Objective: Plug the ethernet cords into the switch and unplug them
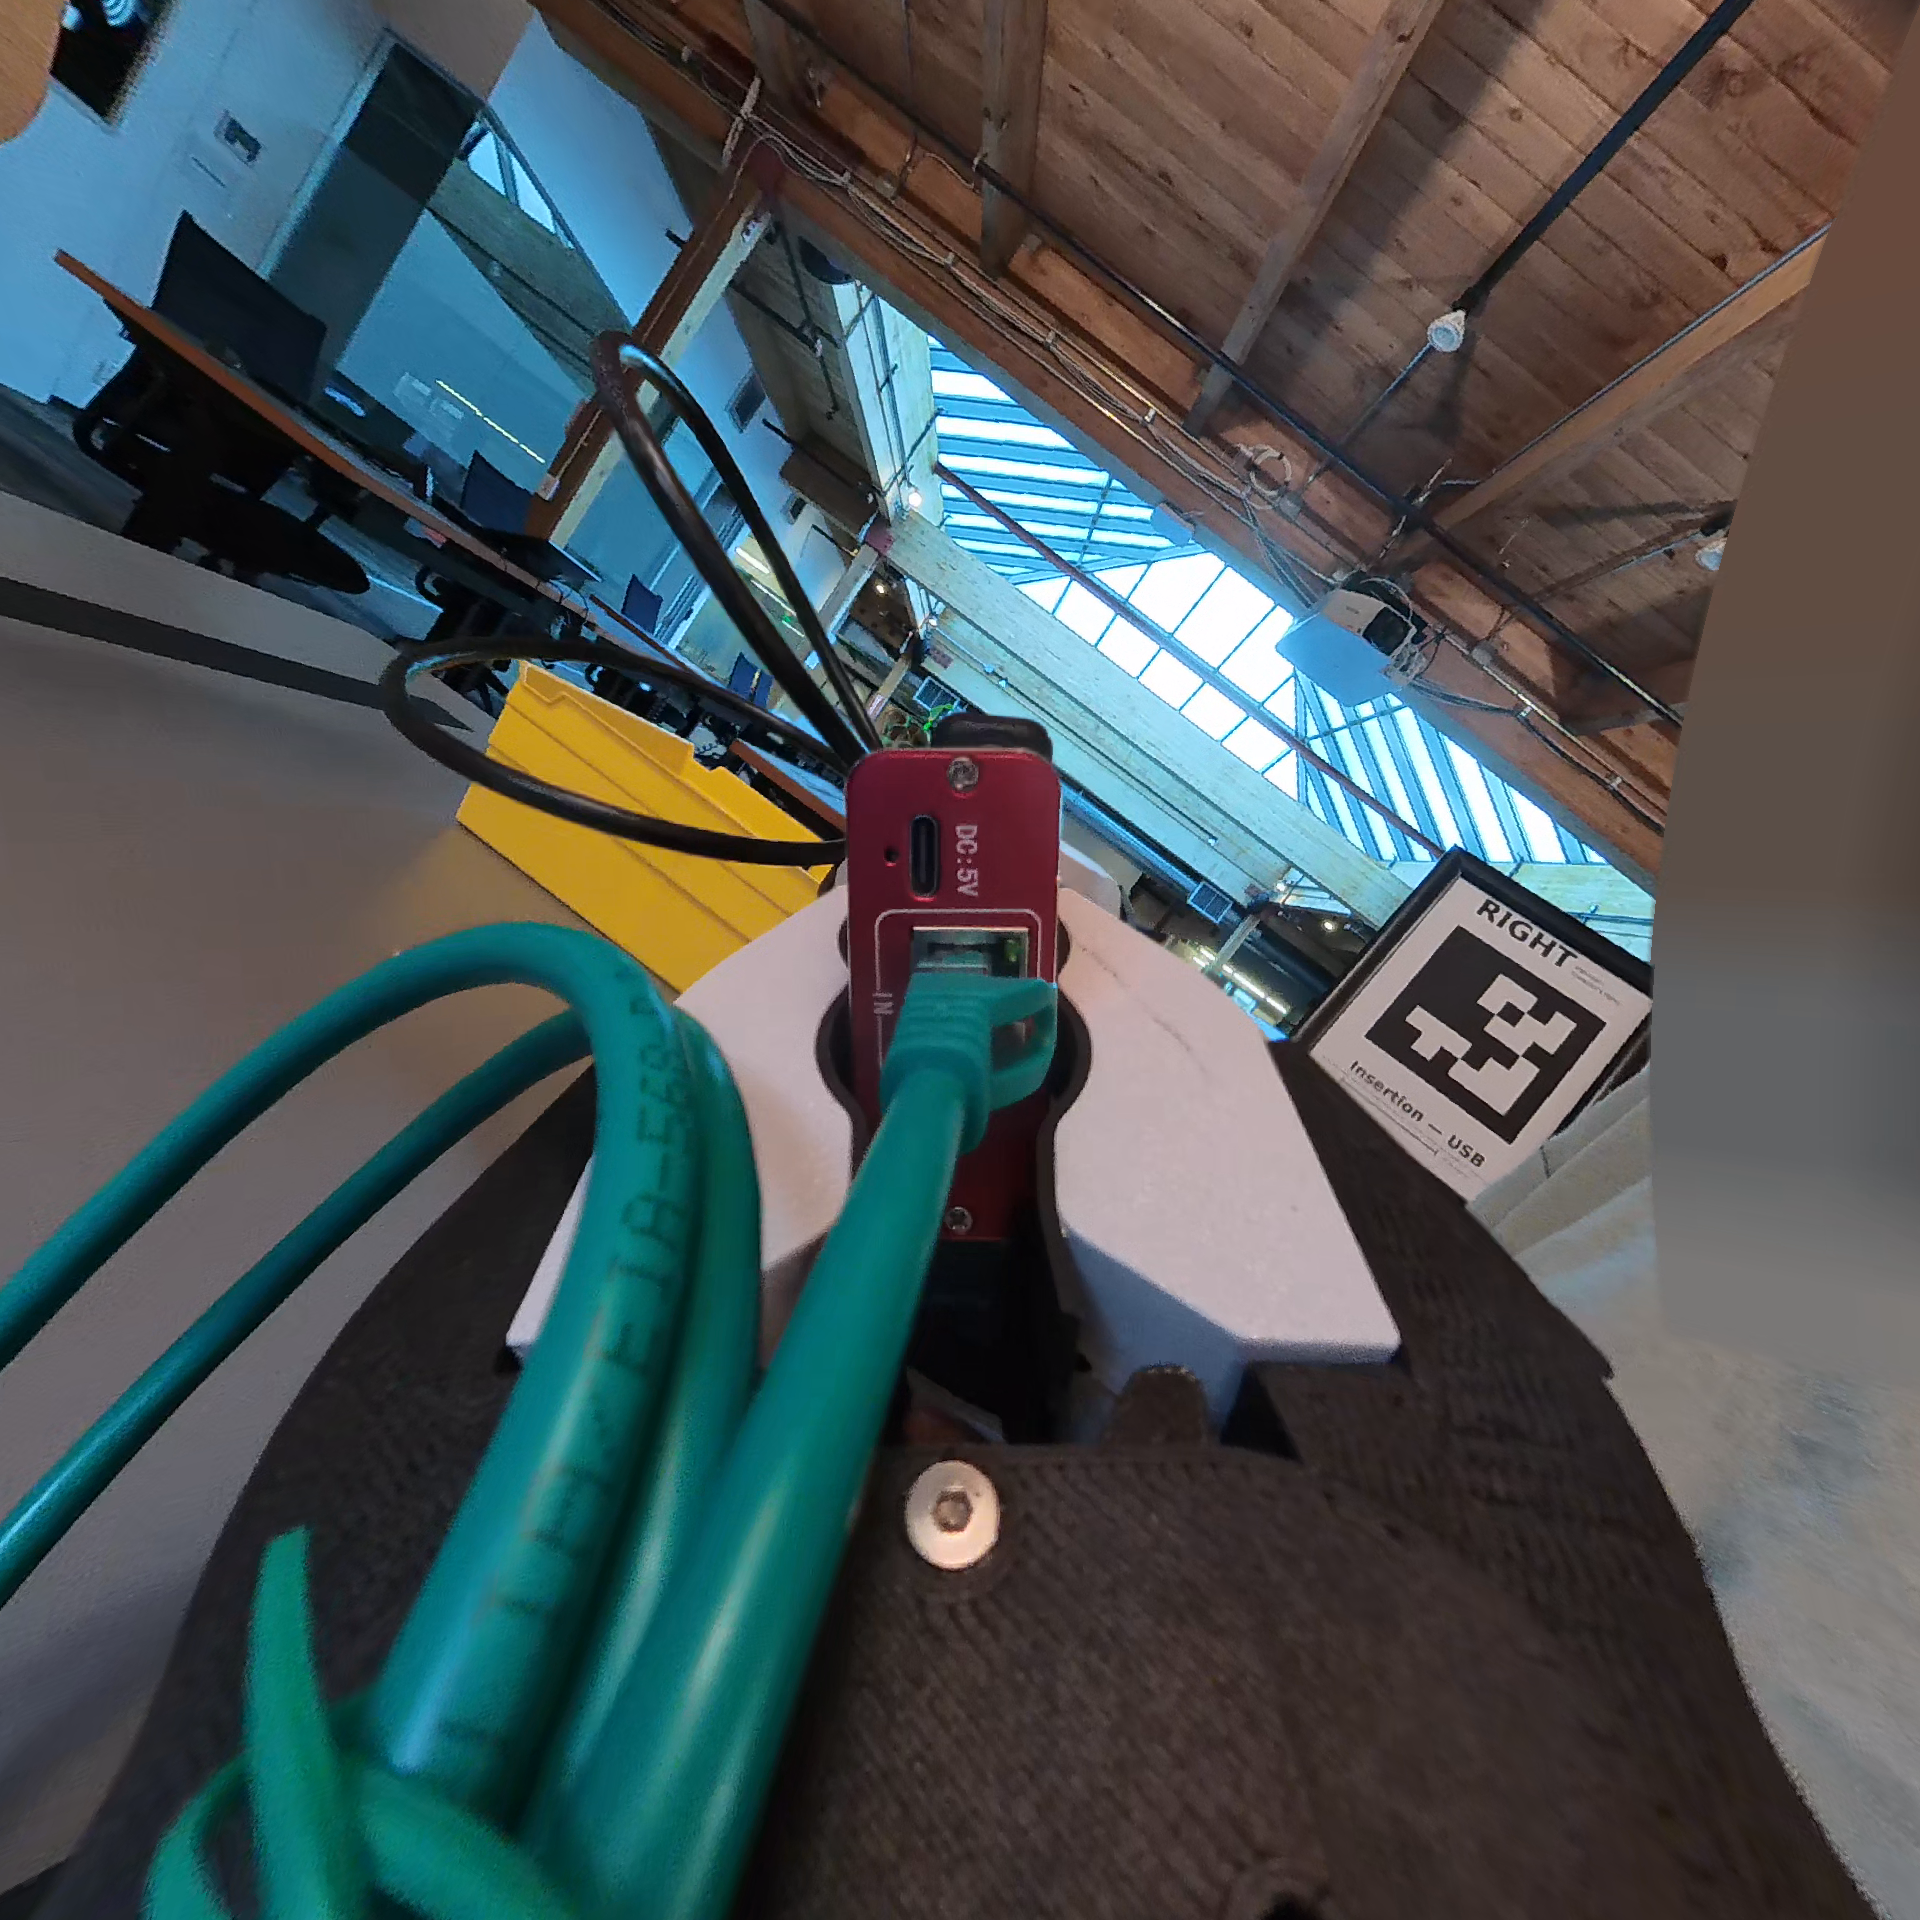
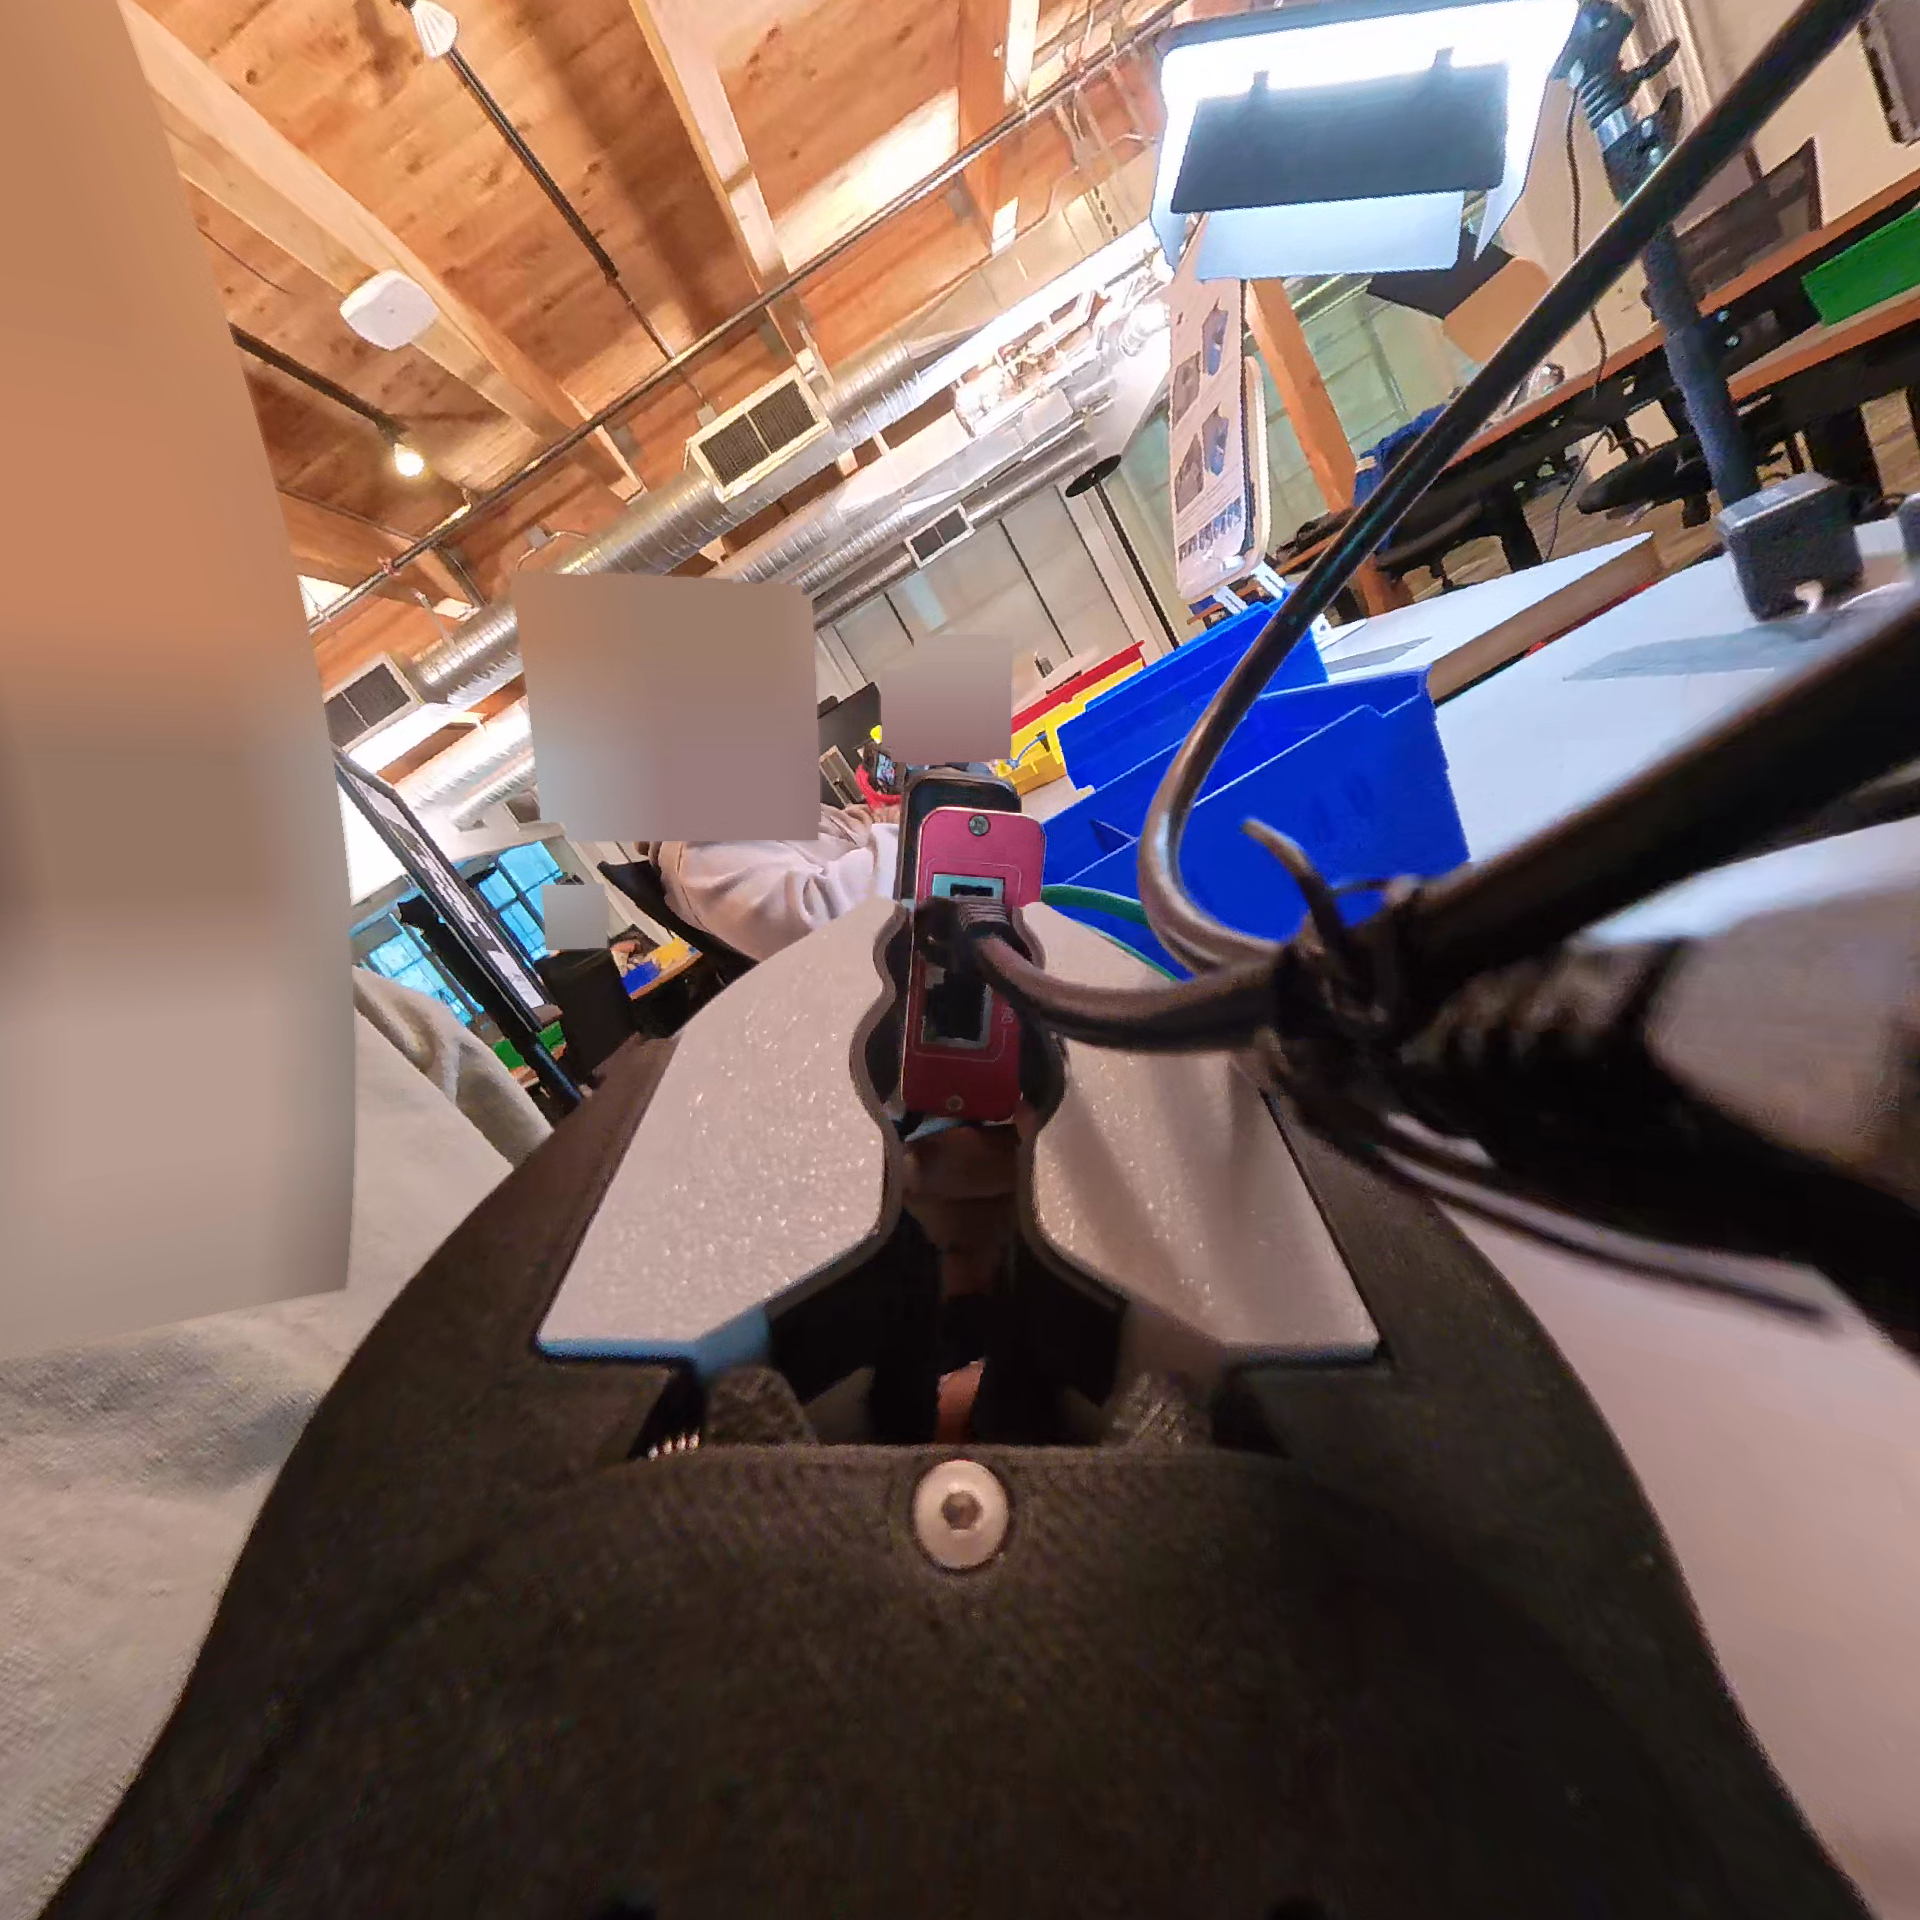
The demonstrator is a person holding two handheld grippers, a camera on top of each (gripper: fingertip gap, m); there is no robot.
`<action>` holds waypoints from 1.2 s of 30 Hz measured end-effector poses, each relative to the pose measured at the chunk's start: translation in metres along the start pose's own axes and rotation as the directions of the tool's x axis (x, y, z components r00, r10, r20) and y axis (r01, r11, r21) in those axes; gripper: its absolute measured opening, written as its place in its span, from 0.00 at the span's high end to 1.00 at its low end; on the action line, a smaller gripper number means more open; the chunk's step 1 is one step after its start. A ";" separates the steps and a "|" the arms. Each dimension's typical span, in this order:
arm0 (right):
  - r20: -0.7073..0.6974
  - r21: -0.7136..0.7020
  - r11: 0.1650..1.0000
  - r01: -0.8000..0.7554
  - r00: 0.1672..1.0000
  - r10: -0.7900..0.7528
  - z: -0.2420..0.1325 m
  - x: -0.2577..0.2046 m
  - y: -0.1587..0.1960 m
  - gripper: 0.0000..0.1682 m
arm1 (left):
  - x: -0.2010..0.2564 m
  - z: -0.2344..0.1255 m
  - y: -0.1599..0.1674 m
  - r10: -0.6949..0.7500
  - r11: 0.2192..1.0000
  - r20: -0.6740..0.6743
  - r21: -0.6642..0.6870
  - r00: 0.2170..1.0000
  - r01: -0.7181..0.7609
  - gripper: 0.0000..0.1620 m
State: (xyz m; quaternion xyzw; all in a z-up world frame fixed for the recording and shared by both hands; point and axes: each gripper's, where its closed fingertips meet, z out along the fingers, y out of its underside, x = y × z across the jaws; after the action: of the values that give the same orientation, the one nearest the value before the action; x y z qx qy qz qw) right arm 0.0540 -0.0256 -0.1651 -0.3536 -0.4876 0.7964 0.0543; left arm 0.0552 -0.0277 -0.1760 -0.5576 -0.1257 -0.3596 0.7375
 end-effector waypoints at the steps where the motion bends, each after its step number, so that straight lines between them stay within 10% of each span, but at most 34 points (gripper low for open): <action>1: -0.003 0.000 1.000 0.016 1.000 -0.016 0.000 0.000 0.000 0.90 | 0.001 0.000 0.000 0.003 1.000 -0.002 0.001 1.000 -0.003 0.82; 16: -0.089 0.110 0.906 0.408 0.912 -0.400 0.005 -0.018 -0.010 0.89 | 0.020 0.000 -0.009 0.232 0.971 -0.003 0.067 0.973 -0.231 0.82; 23: -0.008 0.278 0.894 0.351 0.932 -0.363 0.009 -0.039 -0.017 0.91 | 0.041 -0.001 -0.012 0.354 0.930 -0.047 0.122 0.934 -0.347 0.81; 36: 0.023 0.121 0.755 0.644 0.759 -0.651 0.016 -0.075 -0.012 0.88 | 0.074 -0.010 -0.014 0.395 0.913 -0.243 0.210 0.886 -0.349 0.82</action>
State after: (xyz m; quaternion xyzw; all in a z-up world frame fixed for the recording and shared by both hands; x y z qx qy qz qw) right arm 0.0974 -0.0637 -0.1127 -0.1339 -0.5384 0.7640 0.3295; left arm 0.0967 -0.0676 -0.1261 -0.4535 0.0608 -0.2749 0.8456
